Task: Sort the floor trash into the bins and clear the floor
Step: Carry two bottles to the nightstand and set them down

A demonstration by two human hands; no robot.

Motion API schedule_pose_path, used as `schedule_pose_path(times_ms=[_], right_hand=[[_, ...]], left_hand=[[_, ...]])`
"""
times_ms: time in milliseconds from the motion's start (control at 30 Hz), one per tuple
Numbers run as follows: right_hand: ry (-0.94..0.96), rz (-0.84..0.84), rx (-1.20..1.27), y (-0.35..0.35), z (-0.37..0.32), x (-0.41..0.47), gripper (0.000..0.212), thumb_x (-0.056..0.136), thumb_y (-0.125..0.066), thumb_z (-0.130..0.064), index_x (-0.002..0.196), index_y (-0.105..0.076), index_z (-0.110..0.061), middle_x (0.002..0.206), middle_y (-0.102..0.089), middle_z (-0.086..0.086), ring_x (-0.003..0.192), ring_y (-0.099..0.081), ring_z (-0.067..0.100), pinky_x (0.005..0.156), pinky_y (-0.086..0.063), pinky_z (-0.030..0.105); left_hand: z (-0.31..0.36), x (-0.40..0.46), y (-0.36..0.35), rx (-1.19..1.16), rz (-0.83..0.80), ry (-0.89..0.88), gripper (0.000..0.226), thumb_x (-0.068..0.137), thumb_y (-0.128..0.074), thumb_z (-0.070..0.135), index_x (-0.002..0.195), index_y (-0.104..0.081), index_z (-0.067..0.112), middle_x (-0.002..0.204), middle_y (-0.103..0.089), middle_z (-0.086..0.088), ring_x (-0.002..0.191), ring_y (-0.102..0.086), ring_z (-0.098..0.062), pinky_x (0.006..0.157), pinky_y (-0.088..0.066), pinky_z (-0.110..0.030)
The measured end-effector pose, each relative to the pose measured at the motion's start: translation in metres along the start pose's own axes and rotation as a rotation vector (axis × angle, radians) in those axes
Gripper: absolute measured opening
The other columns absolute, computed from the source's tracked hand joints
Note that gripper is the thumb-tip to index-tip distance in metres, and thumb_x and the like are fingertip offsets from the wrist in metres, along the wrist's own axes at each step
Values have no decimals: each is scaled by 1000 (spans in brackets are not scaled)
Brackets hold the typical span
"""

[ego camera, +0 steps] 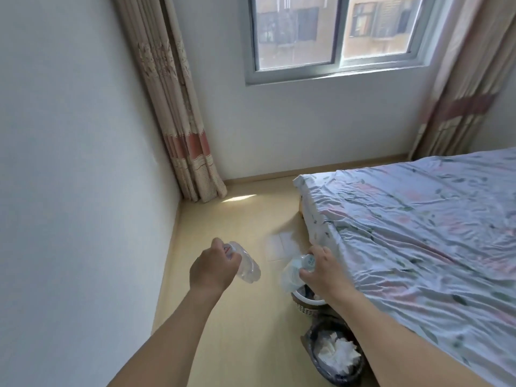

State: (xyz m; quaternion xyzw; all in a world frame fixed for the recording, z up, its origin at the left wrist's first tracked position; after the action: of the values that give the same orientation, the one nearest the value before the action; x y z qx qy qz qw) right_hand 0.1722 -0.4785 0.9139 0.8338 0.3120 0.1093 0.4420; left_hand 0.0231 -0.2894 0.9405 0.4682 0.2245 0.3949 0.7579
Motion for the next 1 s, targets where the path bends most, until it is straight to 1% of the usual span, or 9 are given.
schedule_pose_path(times_ms=[133, 300, 400, 500, 633, 733, 833, 933, 1000], right_hand=[[-131, 25, -1, 8, 45, 66, 34, 85, -60, -30, 115, -48, -17, 113, -49, 1, 97, -53, 18, 84, -45, 28], [-265, 36, 34, 16, 103, 162, 22, 86, -59, -31, 100, -46, -21, 104, -48, -1, 89, -50, 16, 78, -46, 27], [-334, -5, 34, 9, 131, 209, 21, 87, -58, -26, 102, -45, -20, 106, -44, 0, 88, -51, 16, 78, -47, 27], [-384, -41, -6, -15, 167, 260, 23, 87, -55, -23, 107, -44, -20, 110, -41, -1, 90, -52, 17, 78, -46, 27], [-420, -101, -89, -88, 235, 338, 28, 90, -53, -23, 115, -41, -19, 116, -39, 0, 93, -51, 16, 76, -41, 24], [-444, -105, -127, -177, 301, 396, 23, 93, -50, -24, 114, -42, -18, 119, -41, 1, 87, -50, 17, 72, -37, 23], [-460, -148, -176, -265, 362, 432, 23, 96, -49, -23, 117, -42, -17, 122, -40, 1, 98, -56, 21, 71, -30, 24], [-473, -157, -195, -330, 406, 445, 22, 96, -48, -18, 118, -44, -15, 124, -42, 3, 102, -55, 22, 71, -34, 24], [-476, -187, -213, -363, 425, 447, 26, 97, -47, -15, 123, -44, -15, 127, -42, 3, 107, -54, 21, 74, -39, 23]], left_hand=[[48, 70, -54, -14, -110, -90, 17, 89, -46, 35, 91, -49, 18, 80, -60, 4, 75, -59, -23, 60, -42, -29], [106, 161, -125, 50, -245, -192, 16, 90, -44, 36, 89, -45, 20, 78, -60, 6, 71, -59, -20, 58, -42, -29], [126, 206, -166, 102, -303, -245, 15, 92, -42, 36, 91, -44, 21, 78, -61, 4, 72, -59, -23, 60, -43, -31], [134, 250, -227, 123, -362, -274, 12, 91, -43, 33, 89, -42, 21, 70, -56, 4, 63, -53, -21, 54, -37, -31], [119, 299, -361, 159, -520, -310, 10, 88, -42, 30, 83, -39, 22, 67, -50, 5, 58, -43, -17, 49, -29, -28], [84, 325, -493, 225, -641, -359, 13, 87, -41, 34, 81, -38, 23, 69, -48, 7, 64, -44, -19, 53, -32, -29], [45, 333, -605, 271, -717, -395, 17, 88, -40, 37, 82, -39, 21, 69, -48, 6, 66, -46, -19, 56, -35, -30], [12, 328, -680, 289, -762, -411, 18, 90, -41, 36, 84, -39, 20, 74, -51, 5, 68, -47, -21, 57, -35, -31], [-5, 324, -712, 301, -801, -412, 14, 92, -41, 33, 88, -41, 19, 80, -55, 3, 71, -50, -22, 57, -35, -31]])
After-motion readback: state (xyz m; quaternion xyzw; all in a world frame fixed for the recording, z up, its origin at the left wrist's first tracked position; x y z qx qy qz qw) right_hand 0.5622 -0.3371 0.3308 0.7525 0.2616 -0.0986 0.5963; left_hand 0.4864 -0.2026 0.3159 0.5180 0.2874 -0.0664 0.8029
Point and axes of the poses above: each hand's wrist, its own x-axis towards the middle knuckle, its own y-axis out of the back of the hand, z = x × y, the point moved 2 cm from there along x, towards the middle knuckle
